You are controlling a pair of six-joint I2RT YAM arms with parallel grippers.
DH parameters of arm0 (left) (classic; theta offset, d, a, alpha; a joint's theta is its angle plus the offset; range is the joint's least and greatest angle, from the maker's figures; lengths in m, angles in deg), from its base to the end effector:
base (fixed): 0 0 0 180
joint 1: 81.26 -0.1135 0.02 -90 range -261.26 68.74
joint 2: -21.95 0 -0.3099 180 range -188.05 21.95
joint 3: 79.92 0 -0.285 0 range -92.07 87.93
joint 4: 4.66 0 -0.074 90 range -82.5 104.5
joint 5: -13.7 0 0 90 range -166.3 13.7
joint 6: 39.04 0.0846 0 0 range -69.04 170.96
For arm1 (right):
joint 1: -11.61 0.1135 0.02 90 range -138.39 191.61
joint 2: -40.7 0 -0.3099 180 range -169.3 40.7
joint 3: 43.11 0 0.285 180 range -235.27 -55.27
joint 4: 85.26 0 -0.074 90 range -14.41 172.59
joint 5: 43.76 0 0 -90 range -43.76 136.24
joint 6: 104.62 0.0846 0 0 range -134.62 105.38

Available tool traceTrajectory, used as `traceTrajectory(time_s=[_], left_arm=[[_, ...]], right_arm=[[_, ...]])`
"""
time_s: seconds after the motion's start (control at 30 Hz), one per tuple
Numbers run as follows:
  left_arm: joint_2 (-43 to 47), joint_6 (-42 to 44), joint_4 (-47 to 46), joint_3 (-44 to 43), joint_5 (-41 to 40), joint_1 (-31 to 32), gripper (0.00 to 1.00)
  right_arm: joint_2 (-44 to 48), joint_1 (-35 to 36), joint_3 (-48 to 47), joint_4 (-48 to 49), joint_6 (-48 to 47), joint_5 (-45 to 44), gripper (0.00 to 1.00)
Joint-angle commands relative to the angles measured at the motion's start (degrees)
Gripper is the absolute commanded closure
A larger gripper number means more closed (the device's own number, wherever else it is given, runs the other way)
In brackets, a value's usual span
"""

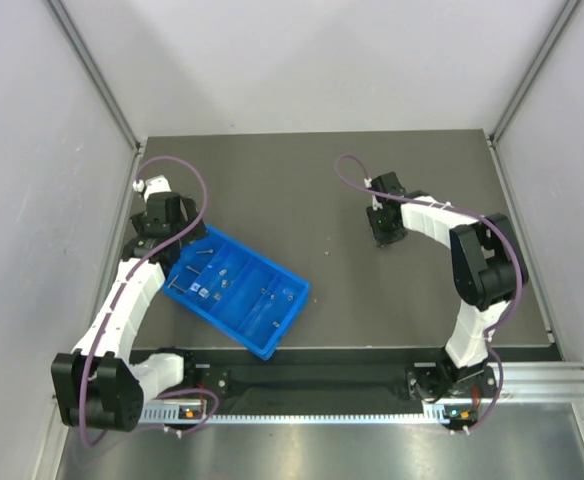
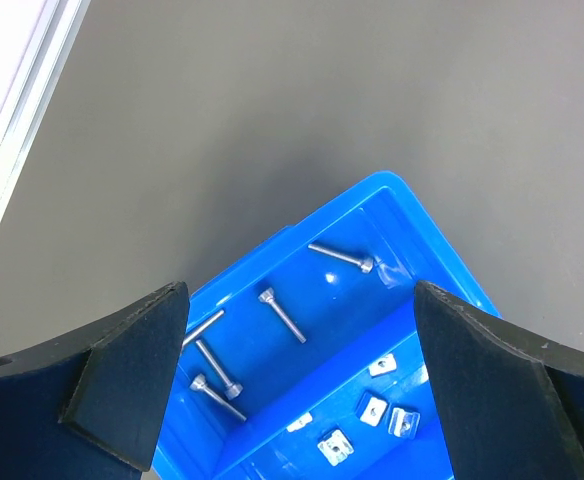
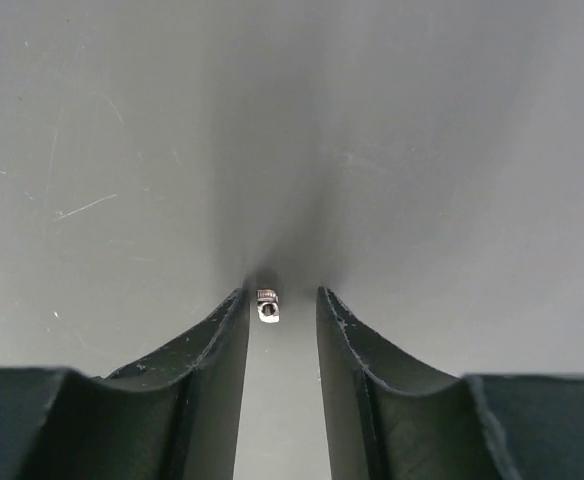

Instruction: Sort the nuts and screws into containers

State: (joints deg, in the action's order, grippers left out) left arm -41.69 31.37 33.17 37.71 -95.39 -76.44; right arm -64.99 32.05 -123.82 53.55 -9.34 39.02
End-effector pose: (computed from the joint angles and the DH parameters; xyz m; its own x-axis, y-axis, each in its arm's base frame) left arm 0.2881 0.0035 0.2878 -0.5339 -0.2730 -0.8003 -0.3742 0.9250 -0.0659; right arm 0.4028 0.1388 0.1470 -0.8810 -0.2309 -0.4129 -0.2187 0.9727 -0.0773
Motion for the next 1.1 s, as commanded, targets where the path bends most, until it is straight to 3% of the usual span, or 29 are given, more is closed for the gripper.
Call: traceTrajectory(time_s=[0.0,0.13,0.23,0.27,0.3,0.53,0.63,0.87,1.07], left_arm=[[0.8,-0.5,0.2,-1.9,-1.4,0.2,0.02],[1.6,-0.5,-0.2,-0.8,-1.6,0.2,0.02],[1.6,-0.5,0.1,-1.0,-1.7,0.2,0.02],[1.6,-0.5,0.3,-1.1,-1.7,0.2,0.02],[1.7,-0.6,0.3,-1.1,-1.8,0.2,0.02],[2.0,-1.5,0.8,-1.5,-3.1,0.2,0.02],[0.8,-3.4,2.5,-2.6,-3.3,0.2,0.02],[1.4,-5.1,2.2,-1.9,-2.2,0.1,0.02],[4.4,-4.1,-0.4,-0.3,-1.5,0.1,0.01]], right_arm=[[-0.4,-0.1,0.6,1.9,-1.0,0.5,0.67],[-0.1,0.0,1.9,2.5,-1.2,0.8,0.72],[-0.6,-0.1,2.5,2.8,-1.2,1.4,0.88],[-0.5,0.0,2.3,2.6,-1.1,1.9,0.98],[-0.5,0.1,2.2,1.9,-1.0,2.2,1.0],[6.8,2.5,-4.8,-4.1,-0.3,5.4,1.0],[8.7,8.5,-16.0,-7.4,-0.5,6.6,1.0],[4.7,29.9,-33.9,-13.1,-2.3,9.4,1.0],[5.1,38.1,-27.5,-12.6,-3.7,8.7,1.0]])
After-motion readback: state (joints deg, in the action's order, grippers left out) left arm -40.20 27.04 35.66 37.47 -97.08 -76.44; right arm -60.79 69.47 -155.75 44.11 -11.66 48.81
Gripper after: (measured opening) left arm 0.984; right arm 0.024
